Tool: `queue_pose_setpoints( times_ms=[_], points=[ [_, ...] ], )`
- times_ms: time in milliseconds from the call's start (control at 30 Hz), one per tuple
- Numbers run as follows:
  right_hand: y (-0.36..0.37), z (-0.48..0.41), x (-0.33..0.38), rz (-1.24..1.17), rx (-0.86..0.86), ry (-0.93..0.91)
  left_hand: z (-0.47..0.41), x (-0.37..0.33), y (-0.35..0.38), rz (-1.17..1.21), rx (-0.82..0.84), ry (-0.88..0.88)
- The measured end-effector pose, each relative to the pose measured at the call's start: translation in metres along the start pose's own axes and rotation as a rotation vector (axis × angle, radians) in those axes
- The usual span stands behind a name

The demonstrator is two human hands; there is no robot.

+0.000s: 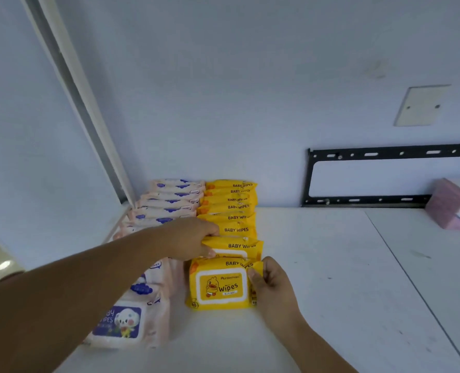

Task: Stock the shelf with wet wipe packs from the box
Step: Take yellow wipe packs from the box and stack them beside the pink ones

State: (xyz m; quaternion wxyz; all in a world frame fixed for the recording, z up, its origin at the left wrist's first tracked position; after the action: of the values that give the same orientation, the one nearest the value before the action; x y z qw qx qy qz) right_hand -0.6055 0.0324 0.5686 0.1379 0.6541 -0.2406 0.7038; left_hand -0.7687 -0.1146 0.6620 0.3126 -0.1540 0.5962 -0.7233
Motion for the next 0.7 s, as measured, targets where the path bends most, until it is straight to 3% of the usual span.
queue_pose_setpoints(
  times_ms=[333, 600, 700],
  points=[
    [0.022, -0.007, -0.004, 0.02, -0.033, -0.034, -0.003, 0.0, -0.008, -0.407, -0.149, 0.092],
    [0.009, -0.005, -0.004, -0.049, 0.047, -0.11, 0.009, 0.008, -0.006, -0.23, -0.225, 0.053],
    [-0.002, -0.008, -0.006, 0.076, 0.042, -0.137, 0.016, 0.009, -0.006, -0.21, -0.254, 0.046]
  ],
)
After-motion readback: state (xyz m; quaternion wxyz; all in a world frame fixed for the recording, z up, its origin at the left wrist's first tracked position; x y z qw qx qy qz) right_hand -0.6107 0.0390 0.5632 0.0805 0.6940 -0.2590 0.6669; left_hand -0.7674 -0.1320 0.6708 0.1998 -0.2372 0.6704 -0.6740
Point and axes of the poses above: each hand's wrist, its own z-axis away from the middle knuckle, its own y-axis out of the palm, x = y × z, the point moved 2 cm from there along -z, towards the middle knuckle, and after that the axes turned 5 degrees about -x, right-handed, at the moved point
